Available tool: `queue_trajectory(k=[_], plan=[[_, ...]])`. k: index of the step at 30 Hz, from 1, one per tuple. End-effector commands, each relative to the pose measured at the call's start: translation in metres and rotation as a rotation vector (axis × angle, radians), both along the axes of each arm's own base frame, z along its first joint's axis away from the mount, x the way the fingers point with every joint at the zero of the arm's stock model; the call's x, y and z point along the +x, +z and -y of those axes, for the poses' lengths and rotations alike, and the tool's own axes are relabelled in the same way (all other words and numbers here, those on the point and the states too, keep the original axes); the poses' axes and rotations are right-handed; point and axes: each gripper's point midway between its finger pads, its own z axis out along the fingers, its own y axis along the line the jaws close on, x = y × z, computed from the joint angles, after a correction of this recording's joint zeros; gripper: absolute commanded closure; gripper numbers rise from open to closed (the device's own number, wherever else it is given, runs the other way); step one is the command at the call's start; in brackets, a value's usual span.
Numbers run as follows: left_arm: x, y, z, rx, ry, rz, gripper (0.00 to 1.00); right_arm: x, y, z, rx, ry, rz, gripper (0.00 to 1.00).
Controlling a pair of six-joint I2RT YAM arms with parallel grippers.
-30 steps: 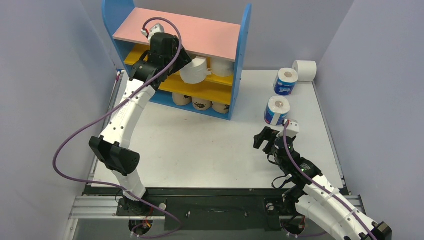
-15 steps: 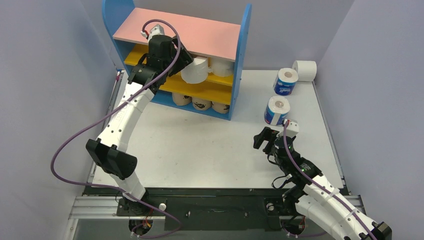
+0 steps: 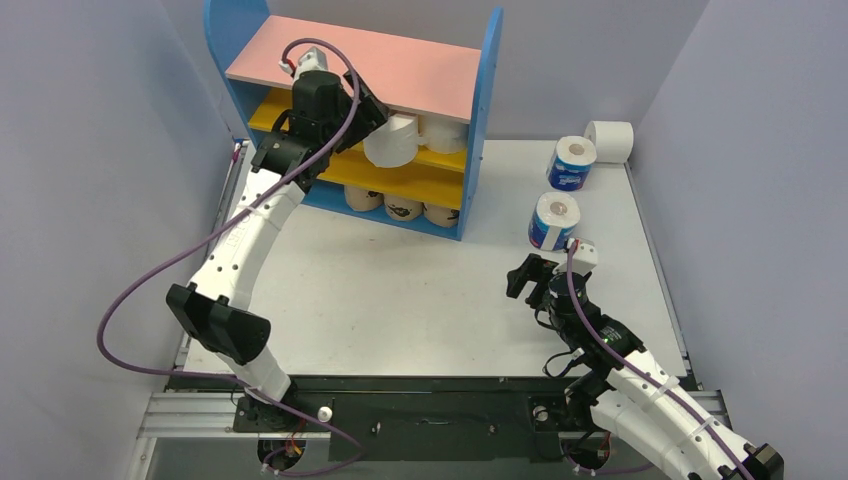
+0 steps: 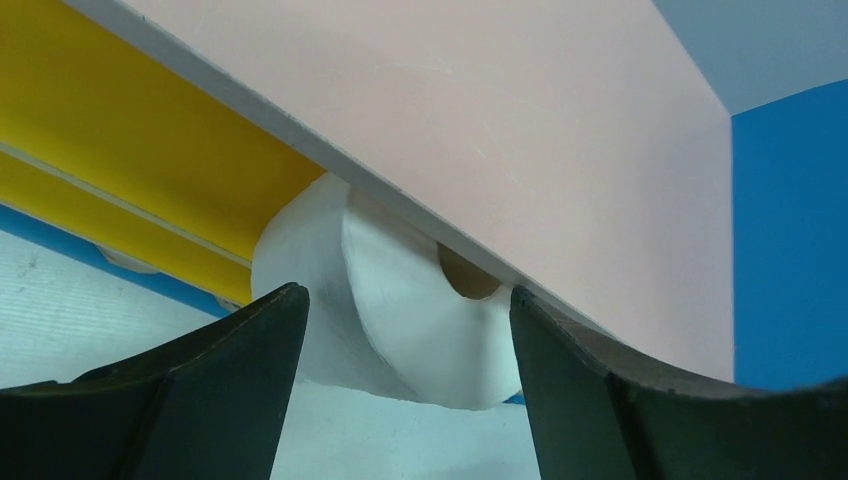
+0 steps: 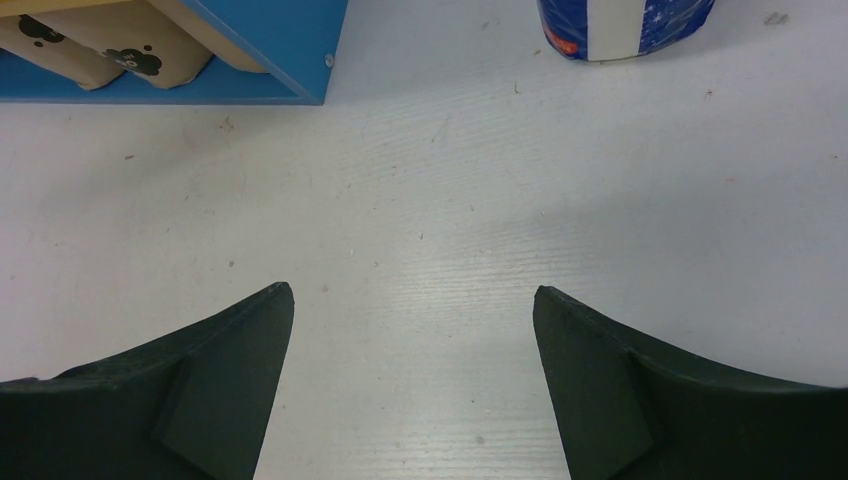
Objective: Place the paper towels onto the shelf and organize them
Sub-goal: Place the paper towel on the shelf.
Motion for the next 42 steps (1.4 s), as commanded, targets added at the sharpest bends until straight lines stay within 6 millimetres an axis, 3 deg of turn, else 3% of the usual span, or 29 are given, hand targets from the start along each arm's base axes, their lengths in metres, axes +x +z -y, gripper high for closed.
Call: queue_trajectory(k=[1,13,14,15,16,17,18,19,20,21,22,24,27,28,29,30,31,32,36,42], plan=[[-0.008,0.065,-0.006,-0.073,0.005,0.191,0.27,0.007,0.024,-0.002,0.022,0.001,0.053,0.15],[-0.027,0.072,-0.019,-0.041,0.014,0.218,0.2,0.004,0.024,-0.001,0.024,0.003,0.052,0.15],[-0.034,0.079,-0.024,-0.035,0.018,0.239,0.2,0.004,0.024,0.0,0.02,0.001,0.052,0.15],[-0.036,0.071,-0.028,-0.019,0.026,0.229,0.19,0.003,0.023,0.001,0.019,0.001,0.052,0.15],[-0.044,0.081,-0.034,-0.013,0.03,0.262,0.19,0.003,0.023,0.002,0.017,-0.001,0.053,0.15],[-0.045,0.071,-0.037,0.018,0.033,0.253,0.19,0.002,0.023,0.002,0.015,0.0,0.054,0.15],[-0.055,0.084,-0.042,0.013,0.034,0.3,0.19,0.002,0.023,0.002,0.013,0.003,0.056,0.15],[-0.057,0.068,-0.042,0.057,0.011,0.291,0.19,0.001,0.024,0.002,0.013,0.007,0.06,0.15],[-0.07,0.088,-0.045,0.041,-0.004,0.371,0.19,0.0,0.023,0.0,0.013,0.02,0.061,0.15],[-0.069,0.066,-0.044,0.086,-0.02,0.358,0.19,-0.001,0.025,-0.001,0.02,0.03,0.069,0.15],[-0.082,0.084,-0.049,0.068,-0.02,0.436,0.19,0.0,0.026,-0.002,0.024,0.034,0.076,0.15],[-0.089,0.064,-0.053,0.104,-0.03,0.452,0.18,-0.002,0.028,-0.003,0.04,0.046,0.096,0.15],[-0.099,0.049,-0.055,0.095,-0.043,0.476,0.14,-0.004,0.036,-0.008,0.071,0.076,0.135,0.15],[-0.103,0.028,-0.053,0.092,-0.06,0.452,0.04,-0.004,0.04,-0.01,0.085,0.082,0.155,0.16],[-0.109,0.034,-0.054,0.053,-0.056,0.488,0.0,-0.004,0.042,-0.011,0.097,0.088,0.167,0.16],[-0.109,0.012,-0.052,0.056,-0.063,0.459,0.03,-0.003,0.046,-0.012,0.112,0.09,0.187,0.17],[-0.114,0.016,-0.054,0.035,-0.058,0.489,0.03,-0.003,0.048,-0.013,0.125,0.089,0.204,0.17],[-0.113,0.0,-0.054,0.045,-0.06,0.468,0.03,-0.003,0.049,-0.013,0.13,0.087,0.211,0.18],[-0.113,-0.017,-0.058,0.087,-0.055,0.474,0.04,-0.001,0.048,-0.011,0.162,0.066,0.241,0.18],[-0.099,-0.026,-0.054,0.107,-0.027,0.552,0.04,-0.002,0.043,-0.012,0.126,0.083,0.206,0.16]])
